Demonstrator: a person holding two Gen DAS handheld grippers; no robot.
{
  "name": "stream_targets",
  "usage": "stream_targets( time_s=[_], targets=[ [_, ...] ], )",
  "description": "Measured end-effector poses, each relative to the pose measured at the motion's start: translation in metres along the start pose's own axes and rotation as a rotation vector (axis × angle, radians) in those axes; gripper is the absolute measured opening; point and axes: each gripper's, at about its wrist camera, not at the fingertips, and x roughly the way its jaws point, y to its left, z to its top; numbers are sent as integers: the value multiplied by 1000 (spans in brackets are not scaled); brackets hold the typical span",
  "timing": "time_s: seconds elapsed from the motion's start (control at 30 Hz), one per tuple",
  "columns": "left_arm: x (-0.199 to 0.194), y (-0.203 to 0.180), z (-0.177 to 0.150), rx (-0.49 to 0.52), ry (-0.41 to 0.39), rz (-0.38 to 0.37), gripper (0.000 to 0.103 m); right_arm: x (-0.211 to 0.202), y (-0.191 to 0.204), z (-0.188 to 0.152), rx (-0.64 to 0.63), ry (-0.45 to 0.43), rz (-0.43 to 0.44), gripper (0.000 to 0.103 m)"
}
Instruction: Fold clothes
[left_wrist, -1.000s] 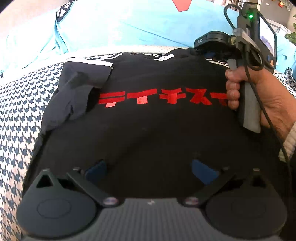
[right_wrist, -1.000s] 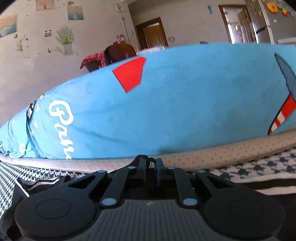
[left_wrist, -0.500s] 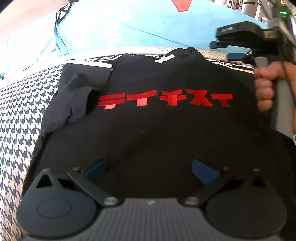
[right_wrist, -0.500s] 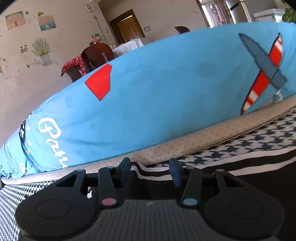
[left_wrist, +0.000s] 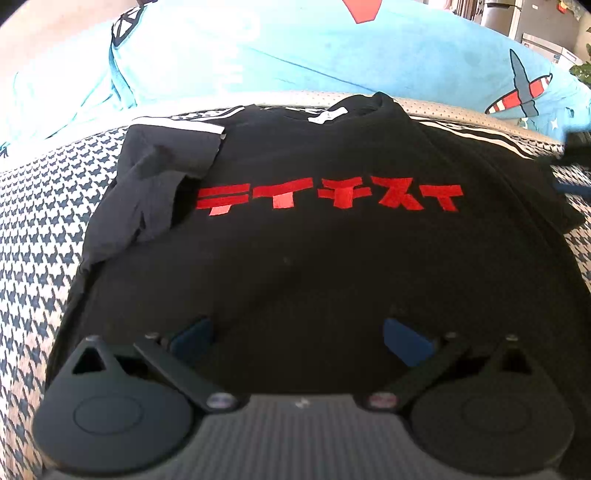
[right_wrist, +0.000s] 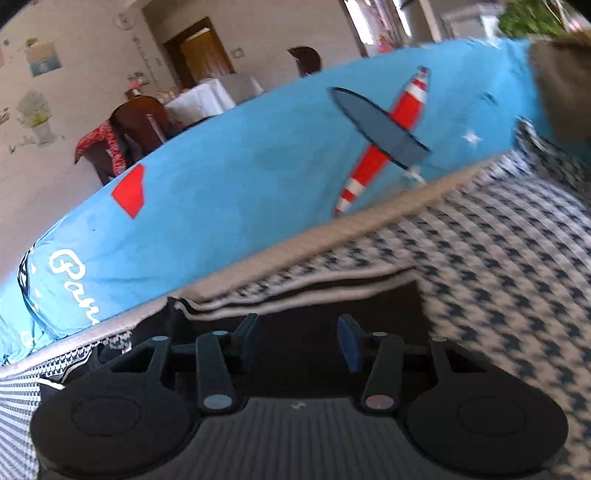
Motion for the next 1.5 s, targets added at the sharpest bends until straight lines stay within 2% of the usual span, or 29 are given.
stream_targets(
  time_s=[0.07, 0.33, 0.5, 0.73, 0.83, 0.87, 0.9, 0.97, 1.13, 1.33, 1.5],
  targets=[
    [-1, -1, -1, 4, -3, 3, 103, -8, -12, -4, 36, 30, -35, 46],
    [-1, -3, -3, 10, -12, 9, 103, -36, -44, -21, 144, 79, -77, 49],
    [0, -4, -4, 11, -15, 13, 103, -49, -52, -29, 189, 85, -69, 49],
    [0, -4, -5, 15, -23, 15, 103, -39, -43, -34, 192, 68, 3, 49],
    [-1, -3, -5, 16, -25, 15, 103, -34, -37, -35, 189, 48, -7, 49],
    [-1, -3, -6, 16, -25, 15, 103, -33, -34, -35, 177, 39, -18, 45],
    [-1, -3, -6, 16, -26, 15, 103, -32, -30, -36, 149, 33, -36, 32],
    [-1, -3, -7, 15, -26, 14, 103, -30, -22, -38, 88, 23, -75, 13],
    [-1, -4, -8, 15, -24, 14, 103, -35, -16, -41, 33, -17, -184, 7],
    [0, -5, -9, 19, -26, 17, 103, -46, -26, -39, 84, -32, -230, 6],
    [1, -5, -10, 21, -29, 20, 103, -46, -26, -42, 100, -4, -260, 6]
  ],
)
